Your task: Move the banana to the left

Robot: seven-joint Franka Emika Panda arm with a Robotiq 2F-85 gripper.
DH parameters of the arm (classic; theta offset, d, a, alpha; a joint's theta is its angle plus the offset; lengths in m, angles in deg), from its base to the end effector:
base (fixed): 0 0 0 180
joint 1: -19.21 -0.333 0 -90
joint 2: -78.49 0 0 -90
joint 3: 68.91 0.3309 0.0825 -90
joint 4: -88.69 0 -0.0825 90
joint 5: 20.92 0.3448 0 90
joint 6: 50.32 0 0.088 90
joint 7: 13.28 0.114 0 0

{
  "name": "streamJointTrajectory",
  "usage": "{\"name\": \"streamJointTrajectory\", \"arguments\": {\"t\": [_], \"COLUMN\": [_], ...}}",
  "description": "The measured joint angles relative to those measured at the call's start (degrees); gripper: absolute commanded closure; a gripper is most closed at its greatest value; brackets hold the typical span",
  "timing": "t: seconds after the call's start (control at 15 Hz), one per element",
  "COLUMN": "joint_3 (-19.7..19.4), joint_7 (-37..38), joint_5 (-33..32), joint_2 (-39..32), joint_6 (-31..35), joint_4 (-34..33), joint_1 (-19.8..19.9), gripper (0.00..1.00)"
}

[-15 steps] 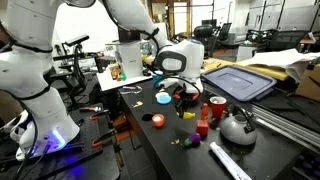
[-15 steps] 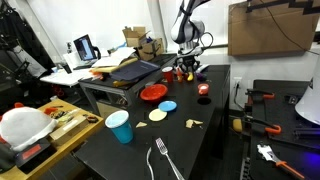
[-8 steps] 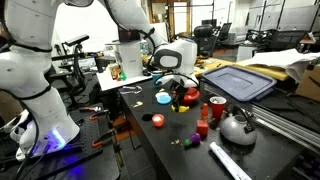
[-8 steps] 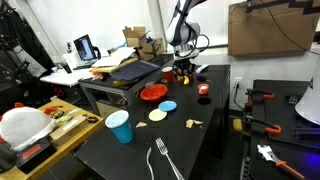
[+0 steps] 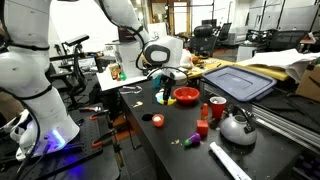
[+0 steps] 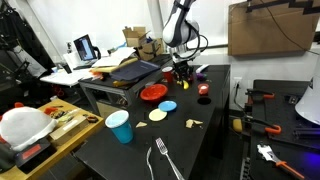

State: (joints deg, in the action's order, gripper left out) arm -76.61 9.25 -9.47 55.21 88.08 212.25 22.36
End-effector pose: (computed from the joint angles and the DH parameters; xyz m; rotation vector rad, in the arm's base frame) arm 0.5260 -0.0981 0.2370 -2.8745 1.1059 0.2248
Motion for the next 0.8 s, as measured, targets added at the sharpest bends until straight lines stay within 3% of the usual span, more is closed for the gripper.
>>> {"name": "streamJointTrajectory", "arguments": {"t": [0.4,0.47,0.8], "joint_3": [2.81,3.24,4.15], "joint_7": [-1.02,-1.02,-1.02], "joint_5": [-1.74,-1.75,-1.75], "joint_2": [6.53,7.36,9.24], "joint_6": [-0.04,-0.05,-0.05], "joint_4": [7.82,8.82,10.91], "joint_1": [-2.52,-2.91,-3.71], "gripper": [0.93,0.70,0.70]}}
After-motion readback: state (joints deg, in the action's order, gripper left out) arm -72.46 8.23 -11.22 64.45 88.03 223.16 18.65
